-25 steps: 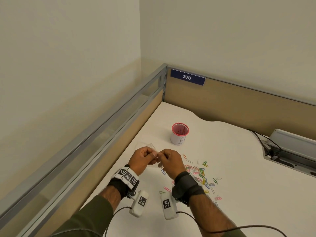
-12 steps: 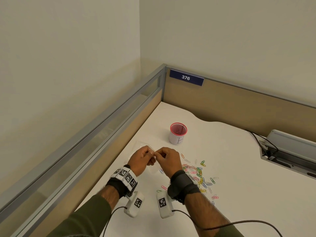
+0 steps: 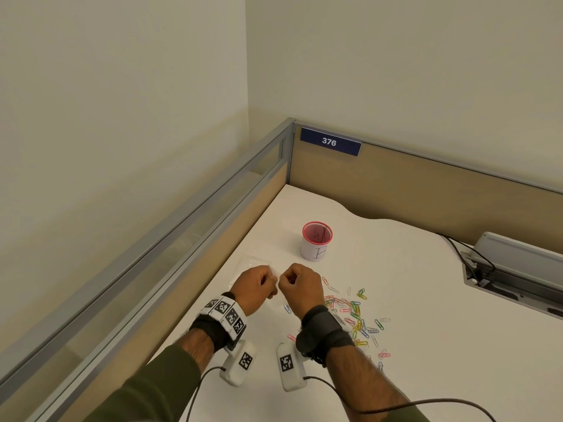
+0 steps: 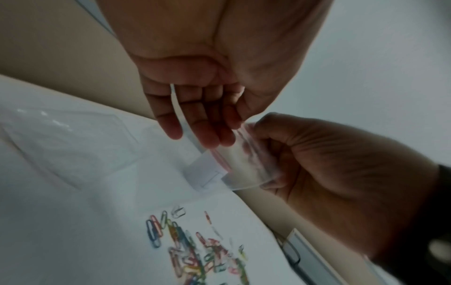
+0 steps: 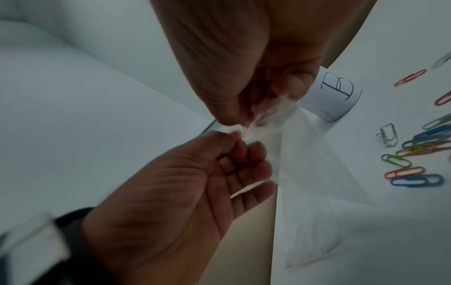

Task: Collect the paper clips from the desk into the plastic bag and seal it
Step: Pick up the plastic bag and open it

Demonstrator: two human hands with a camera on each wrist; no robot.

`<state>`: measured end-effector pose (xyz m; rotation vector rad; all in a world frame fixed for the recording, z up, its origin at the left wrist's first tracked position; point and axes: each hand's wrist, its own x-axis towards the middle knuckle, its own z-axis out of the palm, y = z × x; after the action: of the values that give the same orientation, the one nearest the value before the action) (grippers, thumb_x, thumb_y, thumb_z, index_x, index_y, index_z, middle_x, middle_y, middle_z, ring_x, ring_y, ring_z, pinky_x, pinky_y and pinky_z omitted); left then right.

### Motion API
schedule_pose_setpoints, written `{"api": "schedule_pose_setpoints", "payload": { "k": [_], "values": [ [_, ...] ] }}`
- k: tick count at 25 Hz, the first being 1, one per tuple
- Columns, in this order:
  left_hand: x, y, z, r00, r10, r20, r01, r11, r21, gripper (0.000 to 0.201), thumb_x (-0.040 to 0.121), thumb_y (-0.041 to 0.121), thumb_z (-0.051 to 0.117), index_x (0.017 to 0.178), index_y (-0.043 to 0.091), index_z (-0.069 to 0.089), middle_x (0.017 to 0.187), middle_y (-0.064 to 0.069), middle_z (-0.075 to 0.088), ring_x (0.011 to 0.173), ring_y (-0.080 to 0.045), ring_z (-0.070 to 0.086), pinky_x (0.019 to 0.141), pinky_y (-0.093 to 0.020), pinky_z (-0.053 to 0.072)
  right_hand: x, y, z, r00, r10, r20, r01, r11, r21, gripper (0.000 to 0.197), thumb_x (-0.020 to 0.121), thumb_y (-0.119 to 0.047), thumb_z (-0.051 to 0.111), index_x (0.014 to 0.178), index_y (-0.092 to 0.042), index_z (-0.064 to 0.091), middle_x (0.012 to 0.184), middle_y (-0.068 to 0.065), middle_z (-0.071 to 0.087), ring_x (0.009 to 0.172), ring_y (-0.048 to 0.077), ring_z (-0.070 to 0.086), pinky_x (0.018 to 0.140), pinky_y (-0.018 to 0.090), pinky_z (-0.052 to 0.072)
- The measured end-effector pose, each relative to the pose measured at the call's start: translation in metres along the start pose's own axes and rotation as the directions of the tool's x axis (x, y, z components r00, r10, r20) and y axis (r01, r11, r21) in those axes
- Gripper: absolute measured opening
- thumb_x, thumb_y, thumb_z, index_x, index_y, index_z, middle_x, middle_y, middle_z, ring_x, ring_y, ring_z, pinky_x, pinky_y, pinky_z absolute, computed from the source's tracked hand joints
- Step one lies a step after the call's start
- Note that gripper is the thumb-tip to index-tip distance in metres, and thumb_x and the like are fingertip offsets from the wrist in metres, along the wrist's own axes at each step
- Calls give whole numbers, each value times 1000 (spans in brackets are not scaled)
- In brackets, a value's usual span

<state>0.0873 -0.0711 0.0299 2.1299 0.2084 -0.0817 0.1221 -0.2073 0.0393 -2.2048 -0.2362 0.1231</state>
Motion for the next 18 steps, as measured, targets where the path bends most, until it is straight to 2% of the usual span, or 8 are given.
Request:
{"api": "schedule_pose_setpoints", "payload": {
  "k": [3,6,8,12,14,15,16,18],
  "values": [
    [-4,-4,-1,998,-36,-50,41,995,92,27,91,18,57,67,16,46,70,-7,67,65,-19,61,60,-30,45,8,4,-7,996,34,-85,-38,998,-45,7,81,-15,59,77,-12,63,74,6,65,69,23,59,69,37,55],
    [-7,-2,-2,997,-33,-63,42,990,136,31,89,19,60,64,17,41,63,-1,46,56,-13,40,55,-26,35,6,5,-12,998,36,56,-30,994,-104,10,83,-25,64,89,-18,63,80,0,65,75,21,61,68,34,54],
    [-6,2,-2,999,-18,-43,24,990,142,32,89,18,61,65,18,40,64,2,43,56,-12,37,55,-25,35,1,3,-10,986,29,162,1,983,-186,18,82,-32,66,97,-23,61,83,-3,65,77,18,62,66,28,49],
    [-7,-1,-8,1000,16,-17,-13,985,172,32,88,24,65,67,18,41,69,3,47,61,-14,42,63,-32,43,4,3,-13,997,51,52,-37,971,-236,10,85,-21,55,90,-20,64,88,3,69,79,22,62,71,32,51],
    [-12,-9,-10,996,54,-68,-46,992,114,28,81,37,78,89,23,55,93,9,57,80,-9,55,75,-27,50,8,5,-17,997,70,21,-65,977,-201,11,84,-19,54,88,-20,65,85,3,69,76,22,61,70,32,51],
    [-15,-12,-10,995,75,-65,-67,991,115,52,72,44,85,112,28,55,115,13,56,99,-6,56,87,-25,49,9,6,-17,998,63,31,-57,983,-175,11,84,-19,55,87,-20,66,84,3,68,74,21,60,70,32,51],
    [-16,-15,-8,995,95,-35,-90,988,125,85,62,50,89,134,32,46,134,17,47,118,-5,50,100,-27,45,9,5,-16,997,42,58,-33,989,-145,12,83,-19,56,87,-19,67,84,2,68,72,19,59,69,32,51],
    [-15,-16,-1,996,91,13,-91,978,189,124,52,56,91,153,35,22,155,14,31,140,-9,32,116,-37,35,5,1,-11,990,-22,137,32,997,-70,12,84,-18,57,87,-18,69,85,0,68,71,16,57,69,31,50]
  ]
}}
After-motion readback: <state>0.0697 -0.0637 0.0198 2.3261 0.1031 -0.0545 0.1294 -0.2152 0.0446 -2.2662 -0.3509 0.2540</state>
